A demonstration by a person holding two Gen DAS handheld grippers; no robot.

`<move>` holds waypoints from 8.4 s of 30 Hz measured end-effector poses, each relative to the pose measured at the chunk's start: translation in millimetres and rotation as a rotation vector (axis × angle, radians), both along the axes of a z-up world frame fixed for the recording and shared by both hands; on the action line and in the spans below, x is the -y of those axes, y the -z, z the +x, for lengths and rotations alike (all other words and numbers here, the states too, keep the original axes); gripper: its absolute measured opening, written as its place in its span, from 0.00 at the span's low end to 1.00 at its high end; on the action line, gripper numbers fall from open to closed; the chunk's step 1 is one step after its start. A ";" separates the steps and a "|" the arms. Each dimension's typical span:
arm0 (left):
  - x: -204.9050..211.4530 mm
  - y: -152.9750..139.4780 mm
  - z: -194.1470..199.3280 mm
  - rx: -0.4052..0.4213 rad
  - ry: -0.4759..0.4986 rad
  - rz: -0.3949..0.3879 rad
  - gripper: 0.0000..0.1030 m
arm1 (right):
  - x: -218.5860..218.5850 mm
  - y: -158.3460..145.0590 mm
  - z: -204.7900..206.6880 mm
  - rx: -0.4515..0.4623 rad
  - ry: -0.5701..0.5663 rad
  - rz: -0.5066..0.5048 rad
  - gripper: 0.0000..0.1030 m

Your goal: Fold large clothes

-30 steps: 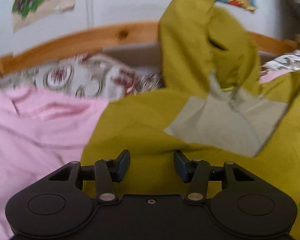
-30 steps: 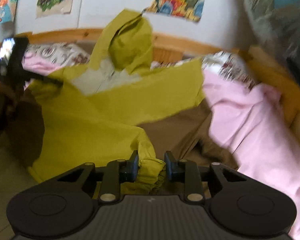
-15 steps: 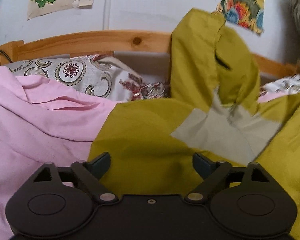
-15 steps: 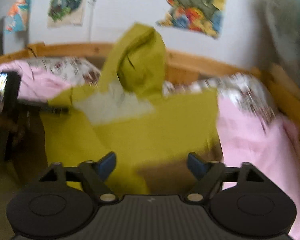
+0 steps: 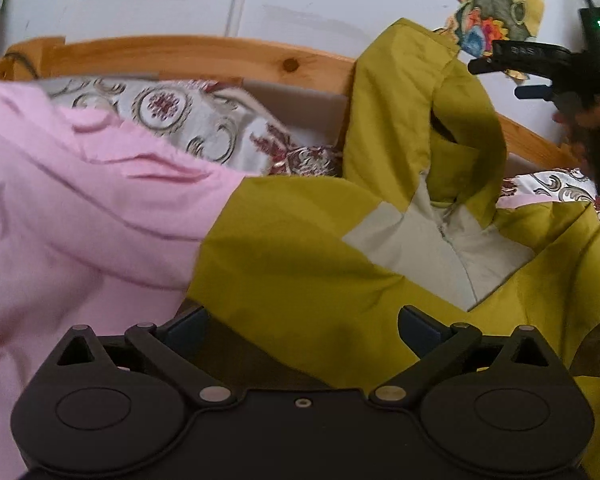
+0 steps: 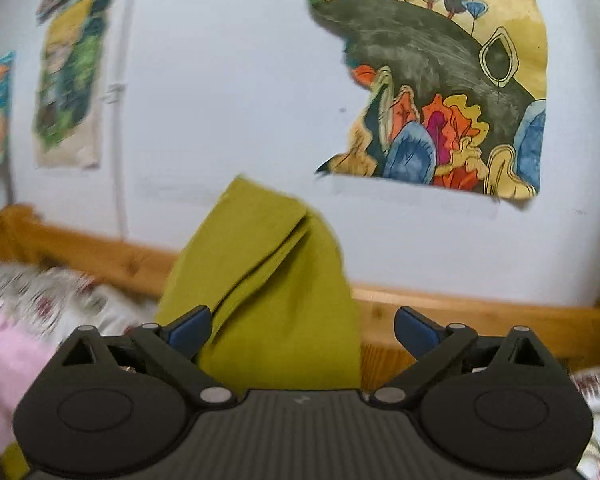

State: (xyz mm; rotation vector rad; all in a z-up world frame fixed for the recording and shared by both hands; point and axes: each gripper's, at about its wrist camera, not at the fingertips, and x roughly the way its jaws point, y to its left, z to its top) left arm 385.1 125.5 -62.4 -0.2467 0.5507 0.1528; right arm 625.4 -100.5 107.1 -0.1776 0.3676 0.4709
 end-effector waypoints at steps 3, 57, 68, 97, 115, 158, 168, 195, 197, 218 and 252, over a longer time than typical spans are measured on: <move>-5.5 2.8 -3.2 -0.008 -0.009 -0.017 0.98 | -5.5 0.6 23.7 0.004 0.038 0.010 0.94; 35.2 -18.4 -1.6 -0.188 0.227 -0.334 0.01 | 144.6 132.4 -194.9 -0.556 -0.025 0.455 0.05; 60.1 -2.2 -42.1 -0.250 0.313 -0.313 0.00 | 165.2 125.3 -258.4 -0.422 0.050 0.331 0.02; 82.6 -60.0 -193.4 -0.185 0.249 -0.009 0.99 | 186.8 83.6 -405.0 -0.252 0.032 0.139 0.95; 103.1 -27.5 -311.2 -0.237 0.387 0.055 0.99 | 167.1 109.4 -562.5 -0.411 -0.291 -0.406 1.00; 92.1 -35.3 -333.2 -0.264 0.307 0.423 0.64 | 205.6 94.0 -525.7 -0.060 0.092 0.001 0.89; 51.9 -52.8 -325.1 -0.241 0.219 0.358 0.23 | 234.6 91.1 -516.5 -0.071 0.227 0.075 0.30; 34.9 -194.4 -445.4 0.135 0.198 0.175 0.00 | 238.3 -38.6 -661.5 0.236 0.276 0.099 0.02; 31.0 -206.0 -425.7 0.143 0.186 0.161 0.00 | 231.7 -49.9 -648.1 0.274 0.267 0.086 0.02; -22.5 -114.3 -46.2 -0.165 0.044 0.116 0.01 | 157.7 26.1 -277.8 0.134 0.273 -0.211 0.02; -118.1 -87.2 22.4 -0.176 0.253 -0.055 0.89 | 163.2 126.0 -168.3 -0.012 0.310 -0.358 0.79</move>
